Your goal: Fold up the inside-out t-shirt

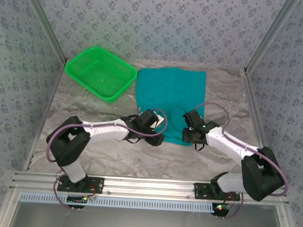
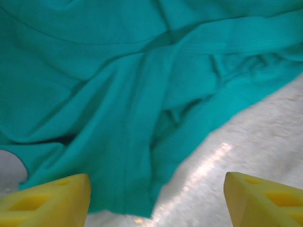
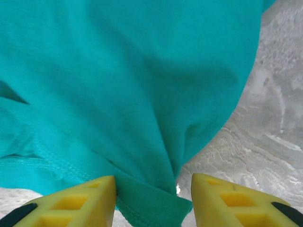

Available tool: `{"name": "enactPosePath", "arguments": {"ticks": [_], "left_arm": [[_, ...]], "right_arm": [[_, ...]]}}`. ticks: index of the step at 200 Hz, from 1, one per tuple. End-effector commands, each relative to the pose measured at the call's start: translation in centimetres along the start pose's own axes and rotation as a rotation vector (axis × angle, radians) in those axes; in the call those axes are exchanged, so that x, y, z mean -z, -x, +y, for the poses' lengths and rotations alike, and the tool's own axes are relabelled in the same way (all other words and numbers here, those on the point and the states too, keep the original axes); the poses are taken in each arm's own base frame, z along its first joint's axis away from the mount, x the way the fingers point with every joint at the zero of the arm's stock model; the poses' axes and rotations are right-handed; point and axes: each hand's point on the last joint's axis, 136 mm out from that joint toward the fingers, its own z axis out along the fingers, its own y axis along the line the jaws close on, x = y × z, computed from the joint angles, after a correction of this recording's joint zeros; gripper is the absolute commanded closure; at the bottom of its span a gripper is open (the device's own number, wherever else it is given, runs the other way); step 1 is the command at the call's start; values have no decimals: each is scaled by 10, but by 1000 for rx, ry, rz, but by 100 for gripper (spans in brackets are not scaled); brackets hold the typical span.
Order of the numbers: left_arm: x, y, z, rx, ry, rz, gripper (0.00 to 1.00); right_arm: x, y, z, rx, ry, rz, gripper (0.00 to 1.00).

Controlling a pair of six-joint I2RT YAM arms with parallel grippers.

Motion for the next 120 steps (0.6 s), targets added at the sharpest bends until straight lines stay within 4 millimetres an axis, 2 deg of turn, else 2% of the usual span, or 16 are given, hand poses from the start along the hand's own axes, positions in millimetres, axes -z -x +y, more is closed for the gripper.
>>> {"name": "enactPosePath", "arguments": {"ticks": [1, 9, 21, 27, 34, 46, 59, 73, 86, 102, 112, 120], "left_arm": [[-9, 0, 12, -12, 94, 36, 33], [-13, -5, 12, -26, 86, 61, 44], [-14, -10, 12, -47, 83, 86, 71], [-11, -11, 12, -62, 82, 95, 82], [-4, -12, 12, -83, 81, 110, 91], [15, -10, 6, -114, 56, 107, 100], [44, -8, -1, -155, 29, 67, 100], [69, -17, -12, -252, 12, 35, 100], [80, -32, -19, -273, -41, 24, 99], [80, -52, -15, -229, -58, 21, 96], [76, -66, -10, -203, -59, 34, 93], [74, -74, -8, -183, -61, 48, 82]], "right_arm": [[-9, -14, 0, 5, 30, 55, 56], [-9, -16, 3, 5, 54, 64, 61], [-6, -16, 3, -3, 60, 65, 85], [-3, -16, 3, -5, 65, 59, 94], [4, -15, 4, -8, 70, 49, 100], [22, -14, 0, -22, 51, 33, 100], [44, -19, -13, -58, -13, 16, 100], [57, -35, -21, -102, -60, 42, 100], [56, -56, -22, -116, -89, 83, 100], [46, -81, -32, -136, -164, 146, 100], [42, -90, -39, -156, -200, 171, 91], [41, -93, -36, -158, -187, 184, 77]]}}
